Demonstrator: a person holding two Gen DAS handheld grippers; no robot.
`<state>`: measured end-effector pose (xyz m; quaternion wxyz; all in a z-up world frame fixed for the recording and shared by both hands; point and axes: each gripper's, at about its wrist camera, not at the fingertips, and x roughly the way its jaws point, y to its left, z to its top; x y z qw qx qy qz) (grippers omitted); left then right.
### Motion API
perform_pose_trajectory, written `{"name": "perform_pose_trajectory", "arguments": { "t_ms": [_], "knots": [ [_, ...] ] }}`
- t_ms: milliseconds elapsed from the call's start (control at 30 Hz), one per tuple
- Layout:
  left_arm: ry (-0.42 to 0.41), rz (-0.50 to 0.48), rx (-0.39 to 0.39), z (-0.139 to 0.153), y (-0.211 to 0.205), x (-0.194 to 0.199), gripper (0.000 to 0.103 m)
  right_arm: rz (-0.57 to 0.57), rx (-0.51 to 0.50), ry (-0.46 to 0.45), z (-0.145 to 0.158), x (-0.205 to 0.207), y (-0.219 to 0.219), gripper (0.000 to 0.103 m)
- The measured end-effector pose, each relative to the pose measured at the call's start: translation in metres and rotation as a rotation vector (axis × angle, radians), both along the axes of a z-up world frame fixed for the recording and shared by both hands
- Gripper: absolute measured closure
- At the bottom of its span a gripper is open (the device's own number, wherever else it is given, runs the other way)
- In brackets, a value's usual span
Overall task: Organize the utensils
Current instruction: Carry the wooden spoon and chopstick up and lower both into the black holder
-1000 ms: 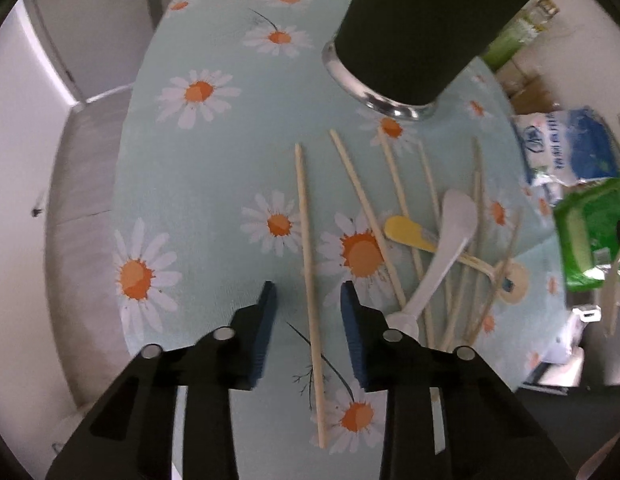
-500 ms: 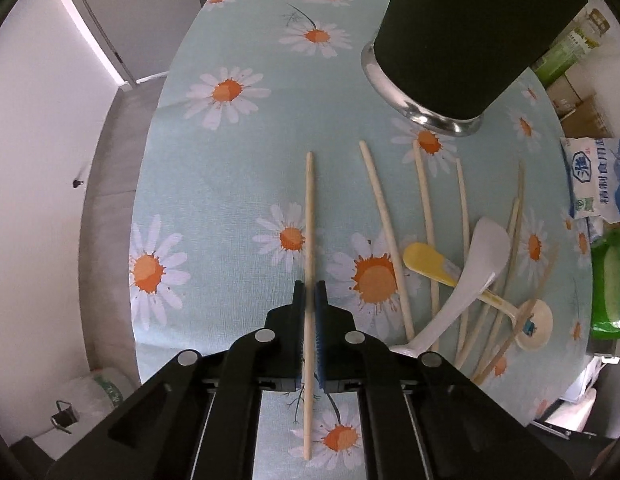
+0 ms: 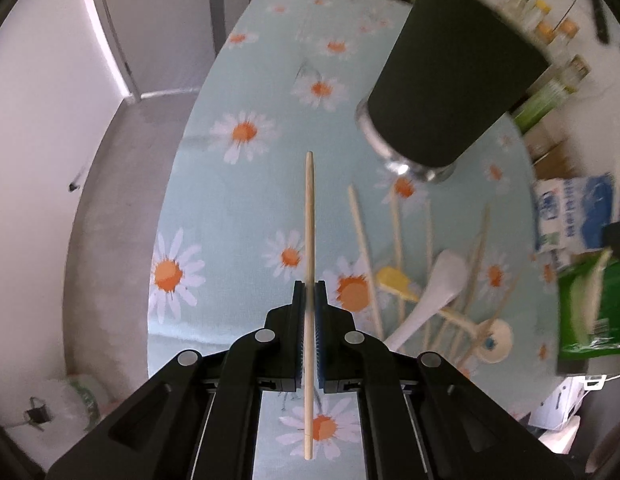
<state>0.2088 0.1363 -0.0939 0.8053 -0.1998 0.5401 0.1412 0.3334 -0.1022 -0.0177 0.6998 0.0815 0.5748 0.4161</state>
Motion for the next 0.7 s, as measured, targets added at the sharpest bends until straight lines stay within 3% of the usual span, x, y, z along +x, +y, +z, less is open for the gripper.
{"name": "perform_pose_trajectory", "arguments": {
  "t_ms": [200, 700],
  "knots": [
    [-0.186, -0.068, -0.017, 0.042, -0.001, 0.005, 0.099, -0.007, -0.015, -0.094, 0.016, -0.009, 0.015, 0.095],
    [-0.502, -0.235, -0.040, 0.133, 0.004, 0.018, 0.099, -0.063, 0.070, -0.302, 0.064, -0.003, 0.052, 0.095]
  ]
}}
